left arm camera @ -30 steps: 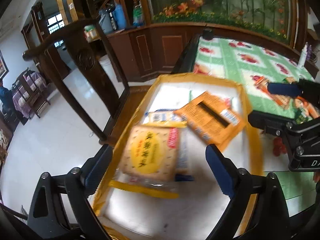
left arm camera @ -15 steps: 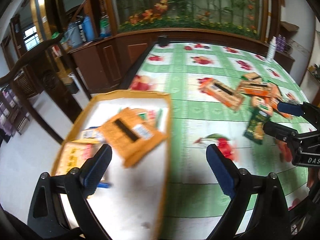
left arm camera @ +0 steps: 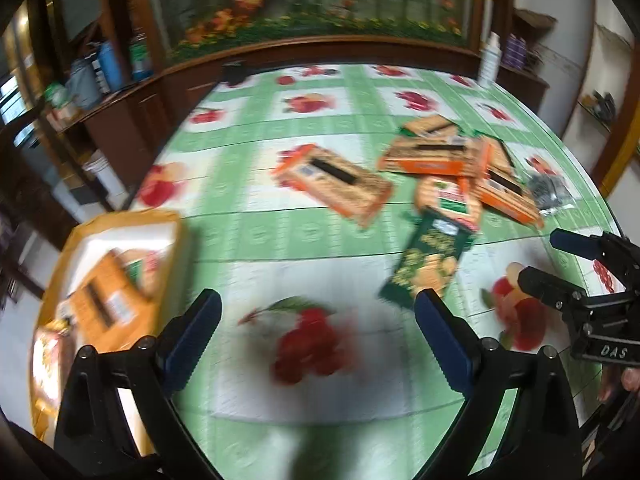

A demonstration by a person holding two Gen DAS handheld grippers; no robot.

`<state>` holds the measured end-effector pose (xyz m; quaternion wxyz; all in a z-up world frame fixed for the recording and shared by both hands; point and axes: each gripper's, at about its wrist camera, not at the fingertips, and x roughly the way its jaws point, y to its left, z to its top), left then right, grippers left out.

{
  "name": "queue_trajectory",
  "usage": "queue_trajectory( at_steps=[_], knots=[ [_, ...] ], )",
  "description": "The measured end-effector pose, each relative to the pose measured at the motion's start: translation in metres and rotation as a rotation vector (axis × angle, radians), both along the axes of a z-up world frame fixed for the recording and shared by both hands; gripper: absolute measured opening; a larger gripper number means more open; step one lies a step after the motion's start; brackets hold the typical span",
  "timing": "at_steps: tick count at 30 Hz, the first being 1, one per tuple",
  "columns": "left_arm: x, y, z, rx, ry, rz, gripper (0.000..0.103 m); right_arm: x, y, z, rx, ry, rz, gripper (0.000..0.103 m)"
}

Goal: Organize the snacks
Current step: 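Move both tools back to the snack pile, then grasp the dark green Member's Mark pack with left tool while right tool reaches for orange pack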

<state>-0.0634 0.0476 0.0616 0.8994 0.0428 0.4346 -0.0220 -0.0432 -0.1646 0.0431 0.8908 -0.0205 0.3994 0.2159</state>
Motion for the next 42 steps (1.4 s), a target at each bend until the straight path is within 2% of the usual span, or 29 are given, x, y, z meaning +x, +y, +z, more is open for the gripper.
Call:
queue_trajectory(
  at_steps=[4,9,17,19,20,21,23,29,32,36,42],
  knots=[
    [0.022,-0.029,-0.017,0.027,0.039,-0.072,0.097,0.002,-0.018,-0.002,0.004,0.008,-0.024,0.081],
    [0.045,-0.053,-0.041,0.005,0.117,-0.165,0.097,0.009,-0.037,-0.005,0.017,0.025,-0.056,0.081],
    [0.067,-0.064,-0.059,-0.061,0.153,-0.199,0.097,0.020,-0.048,-0.008,0.032,0.038,-0.073,0.081],
    [0.068,-0.066,-0.059,-0.048,0.133,-0.203,0.094,0.023,-0.048,-0.009,0.034,0.048,-0.079,0.081],
    [0.068,-0.067,-0.058,-0.051,0.123,-0.215,0.086,0.024,-0.047,-0.009,0.035,0.050,-0.080,0.081],
    [0.069,-0.067,-0.056,-0.049,0.111,-0.222,0.069,0.025,-0.047,-0.009,0.034,0.049,-0.078,0.081],
    [0.069,-0.066,-0.051,-0.045,0.099,-0.220,0.048,0.027,-0.044,-0.007,0.026,0.044,-0.072,0.081],
    [0.065,-0.057,-0.051,-0.047,0.104,-0.213,0.048,0.044,-0.034,0.011,-0.020,-0.017,-0.046,0.081],
    [0.060,-0.048,-0.050,-0.058,0.111,-0.186,0.048,0.066,-0.025,0.023,-0.054,-0.048,-0.007,0.082],
    [0.052,-0.036,-0.049,-0.073,0.115,-0.161,0.048,0.104,0.000,0.032,-0.152,-0.061,0.093,0.082],
    [0.041,-0.017,-0.046,-0.084,0.117,-0.124,0.048,0.151,0.051,0.013,-0.335,0.015,0.300,0.082]
  ],
)
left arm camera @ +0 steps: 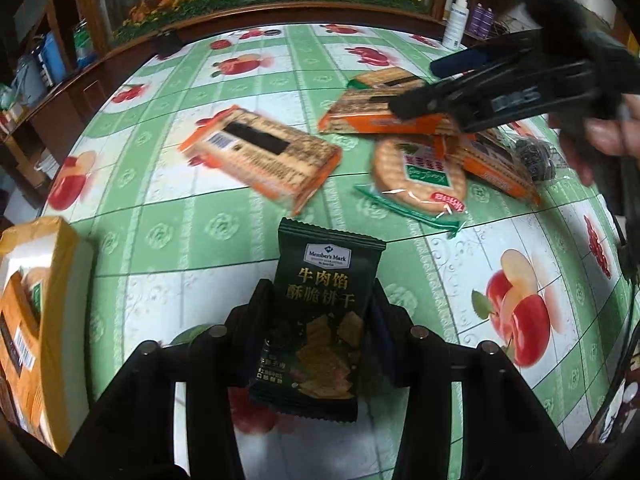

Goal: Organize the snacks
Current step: 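Grasp the dark green Member's Mark pack with left tool while right tool reaches for orange pack, then carry the green pack in left tool while right tool carries beige cracker pack over the foam box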

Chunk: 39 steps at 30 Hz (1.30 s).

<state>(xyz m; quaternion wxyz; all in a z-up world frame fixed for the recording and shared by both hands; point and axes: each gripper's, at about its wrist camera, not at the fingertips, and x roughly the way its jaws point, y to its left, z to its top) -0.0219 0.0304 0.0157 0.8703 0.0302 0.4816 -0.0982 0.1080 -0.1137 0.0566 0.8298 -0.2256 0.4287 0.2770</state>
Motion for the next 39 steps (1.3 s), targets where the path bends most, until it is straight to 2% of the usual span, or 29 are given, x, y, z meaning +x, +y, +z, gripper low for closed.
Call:
queue_trajectory(
  at_steps=[4,6,7,8,10,11,18,22,28,31,36,39],
  knots=[
    [-0.002,0.006,0.000,-0.002,0.008,0.007,0.048,0.020,0.020,-0.024,-0.096,0.077,0.047,0.082],
    [-0.003,0.007,-0.002,-0.001,0.009,0.009,0.048,0.029,0.020,-0.029,-0.098,0.088,0.033,0.082],
    [-0.003,0.008,-0.003,-0.003,0.012,0.012,0.048,0.032,0.018,-0.028,-0.065,0.106,0.016,0.077],
    [-0.004,0.009,-0.004,-0.004,0.014,0.017,0.048,0.034,0.014,-0.028,-0.024,0.131,0.001,0.062],
    [-0.004,0.011,-0.004,-0.002,0.010,0.025,0.048,0.034,0.009,-0.029,0.029,0.174,-0.020,0.056],
    [-0.004,0.011,-0.003,-0.006,0.011,0.027,0.048,0.030,0.010,-0.030,0.016,0.166,-0.017,0.056],
    [-0.015,0.016,-0.001,-0.011,-0.001,0.048,0.048,-0.021,0.005,-0.021,0.012,0.089,0.002,0.056],
    [-0.025,0.019,-0.001,-0.005,-0.002,0.044,0.048,-0.062,0.000,-0.021,0.003,0.075,0.028,0.056],
    [-0.036,0.022,-0.004,-0.012,-0.003,0.052,0.048,-0.121,-0.003,-0.027,0.015,0.103,0.055,0.056],
    [-0.039,0.021,-0.004,-0.009,-0.006,0.047,0.048,-0.136,-0.002,-0.031,-0.022,0.065,0.048,0.056],
    [-0.041,0.020,-0.004,0.000,-0.009,0.049,0.048,-0.132,0.004,-0.034,-0.012,0.052,0.006,0.066],
    [-0.043,0.021,-0.004,0.008,-0.011,0.052,0.048,-0.130,0.010,-0.036,-0.020,0.020,-0.002,0.065]
  ],
)
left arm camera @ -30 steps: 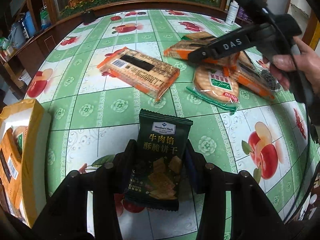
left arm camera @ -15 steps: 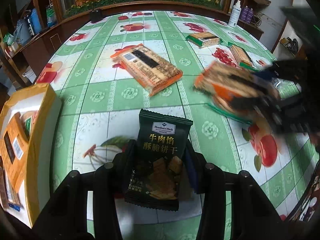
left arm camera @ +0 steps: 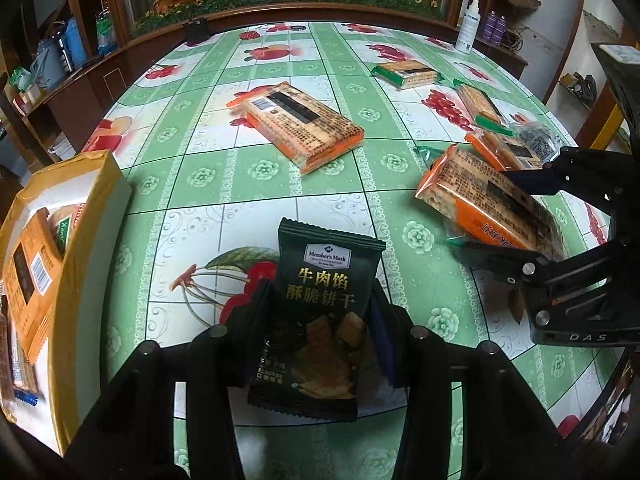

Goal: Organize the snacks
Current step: 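Carry the green pack in left tool while right tool carries beige cracker pack over the foam box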

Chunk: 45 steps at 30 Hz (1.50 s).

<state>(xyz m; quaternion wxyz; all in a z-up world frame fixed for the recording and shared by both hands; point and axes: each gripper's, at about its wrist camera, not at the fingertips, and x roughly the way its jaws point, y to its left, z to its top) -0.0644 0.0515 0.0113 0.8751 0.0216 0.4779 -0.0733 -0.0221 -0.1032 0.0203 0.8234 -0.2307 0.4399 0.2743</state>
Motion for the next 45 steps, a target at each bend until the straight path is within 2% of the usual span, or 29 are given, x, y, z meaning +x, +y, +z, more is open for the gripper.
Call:
queue_trajectory(
  at_steps=[1,2,3,5,11,25,31,38,45],
  knots=[
    [-0.001,0.000,0.000,0.006,-0.001,0.000,0.048,0.001,0.000,0.000,0.011,0.001,-0.001,0.063],
    [-0.002,0.001,0.000,0.010,-0.003,-0.002,0.048,0.000,-0.002,0.002,0.026,0.002,-0.004,0.056],
    [-0.004,0.001,0.002,0.013,-0.007,-0.003,0.048,-0.001,-0.005,0.003,0.052,0.009,-0.004,0.056],
    [-0.009,0.001,0.005,0.015,-0.019,-0.005,0.048,-0.004,-0.012,0.006,0.123,0.045,-0.007,0.055],
    [-0.024,0.004,0.022,0.022,-0.063,0.002,0.048,-0.017,-0.014,0.010,0.180,0.040,-0.018,0.055],
    [-0.065,0.042,0.057,0.063,-0.160,0.088,0.048,-0.046,0.035,0.045,0.270,-0.028,0.075,0.055],
    [-0.084,0.075,0.074,0.073,-0.194,0.155,0.048,-0.053,0.072,0.061,0.303,-0.050,0.146,0.055],
    [-0.105,0.132,0.089,0.087,-0.222,0.257,0.048,-0.059,0.124,0.074,0.303,-0.062,0.242,0.055],
    [-0.105,0.191,0.081,0.095,-0.191,0.363,0.048,-0.054,0.173,0.074,0.289,-0.046,0.300,0.055]
  ],
)
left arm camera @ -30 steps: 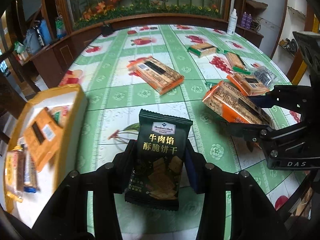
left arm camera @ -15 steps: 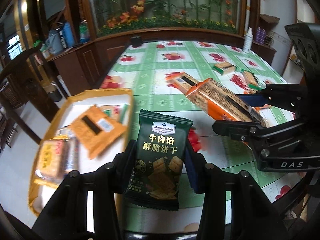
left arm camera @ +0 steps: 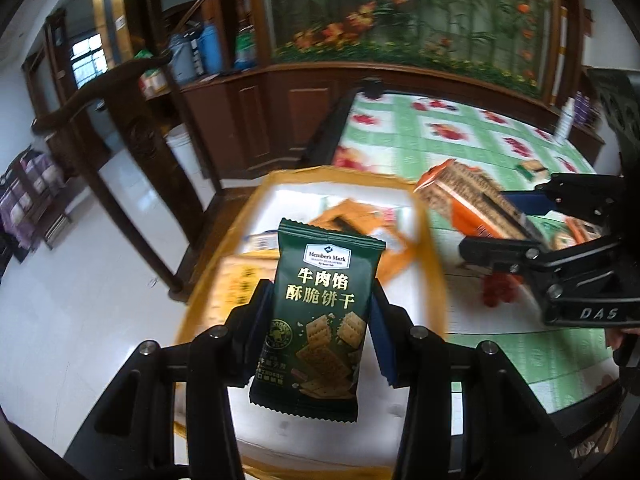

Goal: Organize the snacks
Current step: 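Carry the green pack in left tool while right tool carries beige cracker pack over the foam box, then lower both packs into the foam box and open both tools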

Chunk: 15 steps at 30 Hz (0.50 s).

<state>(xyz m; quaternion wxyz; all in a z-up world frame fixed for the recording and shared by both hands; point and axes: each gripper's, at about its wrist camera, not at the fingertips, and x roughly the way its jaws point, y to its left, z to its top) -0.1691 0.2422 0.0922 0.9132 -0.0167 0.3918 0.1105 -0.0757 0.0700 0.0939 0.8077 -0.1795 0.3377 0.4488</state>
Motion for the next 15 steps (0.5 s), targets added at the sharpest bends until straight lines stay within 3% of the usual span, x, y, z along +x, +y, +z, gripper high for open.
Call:
queue_trajectory(
  at_steps=[15],
  knots=[
    [0.030,0.042,-0.036,-0.022,0.082,0.049,0.047,0.047,0.090,-0.036,-0.098,0.058,0.001,0.055]
  ],
)
